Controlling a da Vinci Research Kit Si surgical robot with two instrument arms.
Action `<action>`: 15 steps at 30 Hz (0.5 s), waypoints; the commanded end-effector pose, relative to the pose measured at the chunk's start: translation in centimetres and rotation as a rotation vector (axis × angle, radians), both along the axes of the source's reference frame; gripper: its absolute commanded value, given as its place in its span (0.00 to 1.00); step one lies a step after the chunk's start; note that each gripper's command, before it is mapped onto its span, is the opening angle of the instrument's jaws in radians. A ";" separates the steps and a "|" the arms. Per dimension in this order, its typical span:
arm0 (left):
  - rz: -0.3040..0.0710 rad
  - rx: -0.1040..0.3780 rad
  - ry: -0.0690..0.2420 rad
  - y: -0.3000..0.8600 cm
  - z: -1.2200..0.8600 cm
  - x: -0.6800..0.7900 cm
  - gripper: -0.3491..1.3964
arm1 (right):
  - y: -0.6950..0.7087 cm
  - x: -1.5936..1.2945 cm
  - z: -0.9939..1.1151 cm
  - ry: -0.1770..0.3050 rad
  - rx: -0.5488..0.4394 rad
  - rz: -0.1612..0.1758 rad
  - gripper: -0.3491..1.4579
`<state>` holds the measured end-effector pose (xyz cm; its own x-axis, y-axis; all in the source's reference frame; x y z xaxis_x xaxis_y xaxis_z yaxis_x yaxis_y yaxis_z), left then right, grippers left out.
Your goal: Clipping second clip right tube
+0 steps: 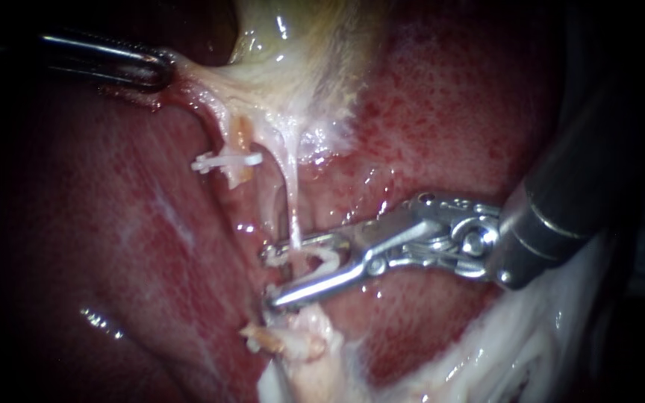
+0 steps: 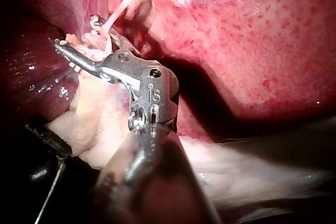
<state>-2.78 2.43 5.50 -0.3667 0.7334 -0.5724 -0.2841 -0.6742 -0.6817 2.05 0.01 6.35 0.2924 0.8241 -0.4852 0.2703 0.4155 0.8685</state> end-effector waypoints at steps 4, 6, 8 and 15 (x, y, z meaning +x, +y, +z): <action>0.000 0.000 0.000 0.00 0.00 0.00 0.00 | -0.01 0.01 -0.03 0.000 -0.003 0.000 0.47; 0.000 0.000 0.000 0.00 0.00 0.00 0.00 | -0.01 -0.01 -0.01 0.000 -0.003 0.000 0.46; 0.000 0.000 0.000 0.00 0.00 0.00 0.00 | 0.00 -0.03 0.00 0.000 -0.003 0.000 0.44; 0.000 0.000 0.000 0.00 0.00 0.00 0.00 | 0.02 -0.13 0.05 0.003 -0.003 -0.004 0.32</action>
